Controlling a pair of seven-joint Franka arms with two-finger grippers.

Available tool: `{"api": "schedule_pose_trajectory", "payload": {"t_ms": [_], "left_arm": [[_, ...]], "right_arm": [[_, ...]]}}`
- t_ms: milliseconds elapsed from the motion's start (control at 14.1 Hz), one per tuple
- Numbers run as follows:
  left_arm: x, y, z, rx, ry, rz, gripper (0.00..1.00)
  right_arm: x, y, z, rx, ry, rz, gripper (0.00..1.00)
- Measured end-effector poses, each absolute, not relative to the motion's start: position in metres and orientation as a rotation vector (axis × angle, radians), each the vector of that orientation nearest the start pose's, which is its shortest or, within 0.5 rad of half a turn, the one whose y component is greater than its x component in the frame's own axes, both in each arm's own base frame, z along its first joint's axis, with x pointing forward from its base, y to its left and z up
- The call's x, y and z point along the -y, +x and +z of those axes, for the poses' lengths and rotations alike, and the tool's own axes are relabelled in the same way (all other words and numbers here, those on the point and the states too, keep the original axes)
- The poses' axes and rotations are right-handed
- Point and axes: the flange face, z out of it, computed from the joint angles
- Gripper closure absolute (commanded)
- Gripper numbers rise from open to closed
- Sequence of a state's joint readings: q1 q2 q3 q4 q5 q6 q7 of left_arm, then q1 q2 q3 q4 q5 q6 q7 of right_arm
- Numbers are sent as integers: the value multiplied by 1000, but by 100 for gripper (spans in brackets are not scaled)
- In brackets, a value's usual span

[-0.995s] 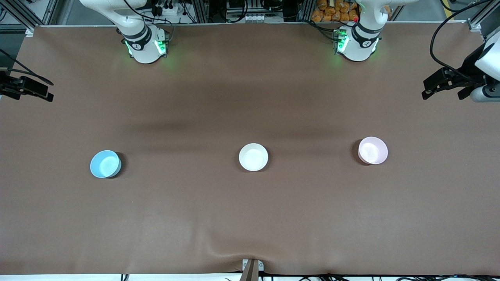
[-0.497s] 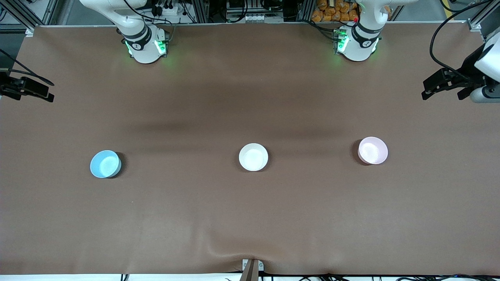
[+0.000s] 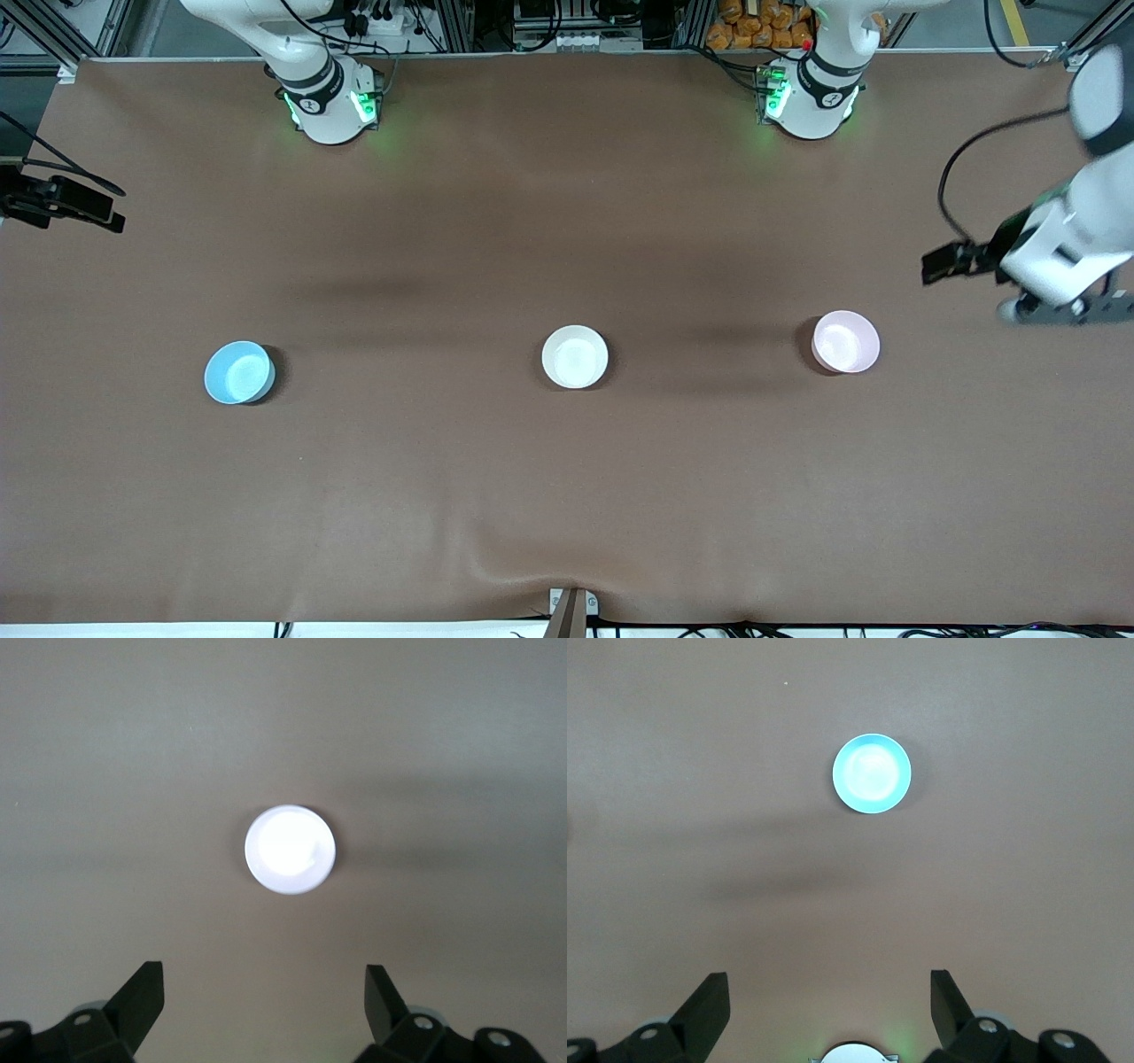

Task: Stack pink and blue bowls on white bowl
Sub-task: 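Reach the left gripper down to the pink bowl rim and grasp it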

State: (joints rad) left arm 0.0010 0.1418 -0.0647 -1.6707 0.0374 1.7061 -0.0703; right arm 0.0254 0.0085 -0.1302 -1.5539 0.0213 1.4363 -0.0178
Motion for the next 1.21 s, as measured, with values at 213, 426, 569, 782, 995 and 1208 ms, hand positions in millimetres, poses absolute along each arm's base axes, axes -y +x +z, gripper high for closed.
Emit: {"api": "schedule_pose_trajectory", "payload": {"t_ms": [213, 426, 569, 782, 995, 1208], "left_arm": [[32, 599, 440, -17, -3100, 119, 0], [31, 588, 383, -107, -3107, 44, 0], [14, 578, 346, -202, -3106, -5, 0], [-33, 566, 293, -236, -3110, -24, 0], [-46, 564, 255, -213, -3121, 9, 11], [-43, 564, 233, -221, -3128, 30, 39]], "right_arm": [[54, 540, 615, -133, -3105, 199, 0], [54, 540, 614, -134, -3104, 203, 0], [55, 540, 612, -135, -3104, 208, 0], [55, 541, 609, -136, -3103, 216, 0], [55, 542, 609, -136, -3103, 218, 0], [55, 543, 605, -138, -3103, 228, 0]]}}
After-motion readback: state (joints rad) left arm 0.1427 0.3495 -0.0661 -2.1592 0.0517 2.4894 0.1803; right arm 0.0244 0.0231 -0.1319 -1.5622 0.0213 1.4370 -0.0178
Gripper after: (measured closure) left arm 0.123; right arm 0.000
